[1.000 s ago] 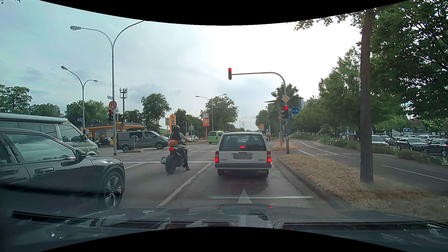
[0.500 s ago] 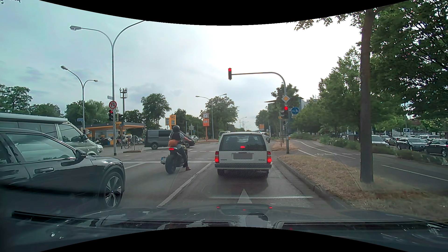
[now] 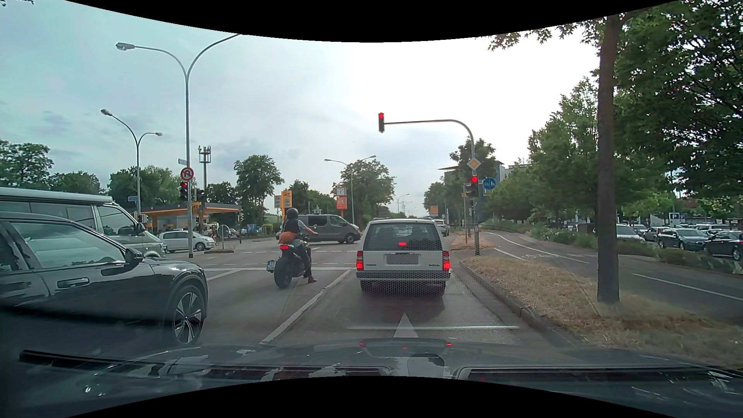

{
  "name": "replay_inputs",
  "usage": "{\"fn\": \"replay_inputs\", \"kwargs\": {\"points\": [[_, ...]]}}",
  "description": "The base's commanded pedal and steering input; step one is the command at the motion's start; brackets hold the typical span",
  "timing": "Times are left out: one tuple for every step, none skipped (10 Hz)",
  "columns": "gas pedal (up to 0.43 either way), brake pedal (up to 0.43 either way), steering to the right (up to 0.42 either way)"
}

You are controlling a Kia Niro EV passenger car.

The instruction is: Follow the waypoints while adhering to traffic rules and regulations

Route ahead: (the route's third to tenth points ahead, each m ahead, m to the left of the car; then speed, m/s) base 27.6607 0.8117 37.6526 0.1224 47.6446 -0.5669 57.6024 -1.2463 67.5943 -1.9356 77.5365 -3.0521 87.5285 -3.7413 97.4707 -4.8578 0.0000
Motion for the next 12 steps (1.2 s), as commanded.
{"fn": "replay_inputs", "kwargs": {"points": [[0.0, 0.0, 0.011], [0.0, 0.0, 0.011], [0.0, 0.0, 0.011], [0.0, 0.0, 0.011], [0.0, 0.0, 0.011], [0.0, 0.0, 0.011], [0.0, 0.0, 0.011], [0.0, 0.0, 0.011], [0.0, 0.0, 0.011], [0.0, 0.0, 0.011], [0.0, 0.0, 0.011], [0.0, 0.0, 0.011]]}}
